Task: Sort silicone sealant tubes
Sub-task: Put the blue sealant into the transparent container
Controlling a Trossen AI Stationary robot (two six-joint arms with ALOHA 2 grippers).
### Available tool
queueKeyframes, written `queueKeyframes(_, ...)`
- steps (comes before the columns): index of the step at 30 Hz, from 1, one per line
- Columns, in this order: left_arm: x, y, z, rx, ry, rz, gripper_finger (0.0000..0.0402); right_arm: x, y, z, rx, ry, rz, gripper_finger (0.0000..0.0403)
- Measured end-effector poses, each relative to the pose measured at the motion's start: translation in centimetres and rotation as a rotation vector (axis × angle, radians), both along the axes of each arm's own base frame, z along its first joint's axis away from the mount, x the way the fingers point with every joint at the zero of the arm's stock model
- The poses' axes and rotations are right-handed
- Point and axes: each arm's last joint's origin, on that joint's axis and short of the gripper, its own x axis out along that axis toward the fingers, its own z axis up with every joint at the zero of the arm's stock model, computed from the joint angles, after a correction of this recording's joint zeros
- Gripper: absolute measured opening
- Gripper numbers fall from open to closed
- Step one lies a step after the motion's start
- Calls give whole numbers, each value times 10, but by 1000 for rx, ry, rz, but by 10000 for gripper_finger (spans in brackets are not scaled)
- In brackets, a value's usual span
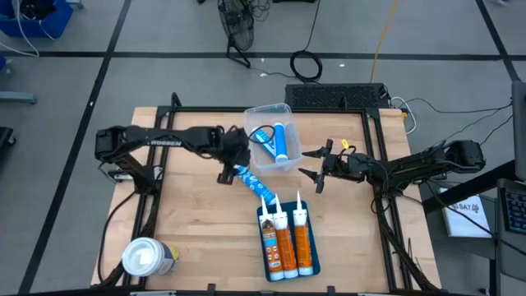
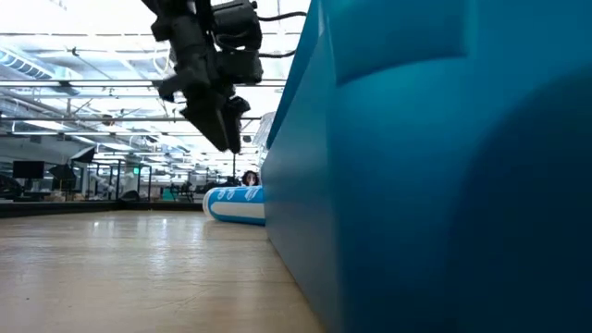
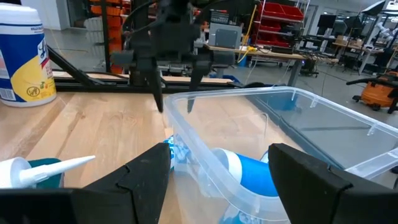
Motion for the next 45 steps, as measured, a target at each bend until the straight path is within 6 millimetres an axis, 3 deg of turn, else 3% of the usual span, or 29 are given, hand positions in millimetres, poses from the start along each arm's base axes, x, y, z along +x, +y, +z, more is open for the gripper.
queueKeyframes(10, 2, -9, -38, 112, -178, -120, 201, 0, 0, 0, -3, 0, 0, 254)
queueKeyframes(20, 10, -6, -32, 110, -281, -30, 215, 0, 0, 0, 3, -1, 0, 254)
queueKeyframes(26, 3, -5, -37, 134, -189, 55, 201, 0, 0, 0, 2, 2, 0, 254)
queueKeyframes(30, -5, -7, -43, 173, -76, -25, 193, 0, 0, 0, -1, 5, 0, 254)
queueKeyframes(36, -2, -15, -42, 117, -120, -180, 177, 0, 0, 0, -8, 7, 1, 254)
queueKeyframes(45, 4, -9, -59, 22, -95, -162, 144, 0, -1, -1, -8, 8, -2, 254)
